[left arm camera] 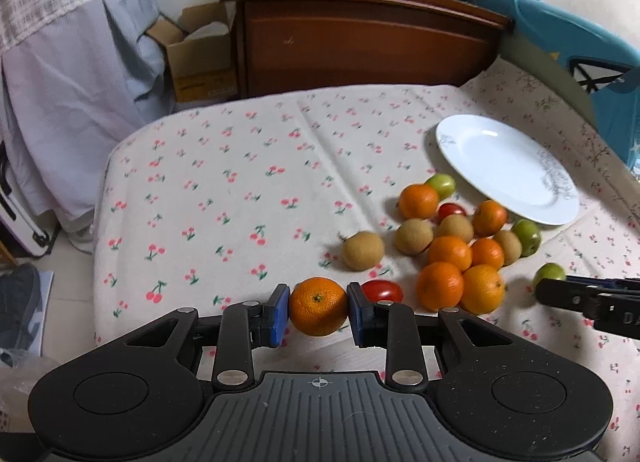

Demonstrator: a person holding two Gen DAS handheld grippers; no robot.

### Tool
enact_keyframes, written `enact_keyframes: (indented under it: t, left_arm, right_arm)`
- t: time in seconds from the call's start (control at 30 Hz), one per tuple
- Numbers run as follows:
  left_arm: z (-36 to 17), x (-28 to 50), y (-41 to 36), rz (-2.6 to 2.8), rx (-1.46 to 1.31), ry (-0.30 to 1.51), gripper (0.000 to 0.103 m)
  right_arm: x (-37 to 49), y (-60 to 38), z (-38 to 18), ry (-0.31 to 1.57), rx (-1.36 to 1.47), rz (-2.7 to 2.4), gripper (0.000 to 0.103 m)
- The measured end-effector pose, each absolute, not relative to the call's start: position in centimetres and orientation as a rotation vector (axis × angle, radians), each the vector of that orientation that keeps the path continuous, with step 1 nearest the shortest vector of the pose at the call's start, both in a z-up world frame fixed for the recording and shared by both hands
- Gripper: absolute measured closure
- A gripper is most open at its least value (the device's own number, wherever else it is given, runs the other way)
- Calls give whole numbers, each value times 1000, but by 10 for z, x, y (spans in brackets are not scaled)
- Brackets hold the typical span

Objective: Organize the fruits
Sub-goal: 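Carry both fruits onto the white plate and open both tools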

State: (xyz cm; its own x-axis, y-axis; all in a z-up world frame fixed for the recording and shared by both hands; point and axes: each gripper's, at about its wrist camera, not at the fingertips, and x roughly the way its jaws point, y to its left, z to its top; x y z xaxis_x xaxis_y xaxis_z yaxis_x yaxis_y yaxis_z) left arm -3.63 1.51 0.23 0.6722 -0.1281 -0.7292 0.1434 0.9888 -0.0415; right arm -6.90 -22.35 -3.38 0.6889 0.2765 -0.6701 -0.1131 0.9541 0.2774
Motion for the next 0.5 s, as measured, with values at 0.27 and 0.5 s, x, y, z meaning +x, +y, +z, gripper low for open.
enact_keyframes:
  t: [0.27,0.5]
  left_arm:
    - [14,-35,-7,-211,51,788,75]
    - [29,-24,-26,-299,50,761,75]
  right_arm:
    - [-69,-226,-26,773,241,237,70]
    - [-61,-230,-7,734,237,251,70]
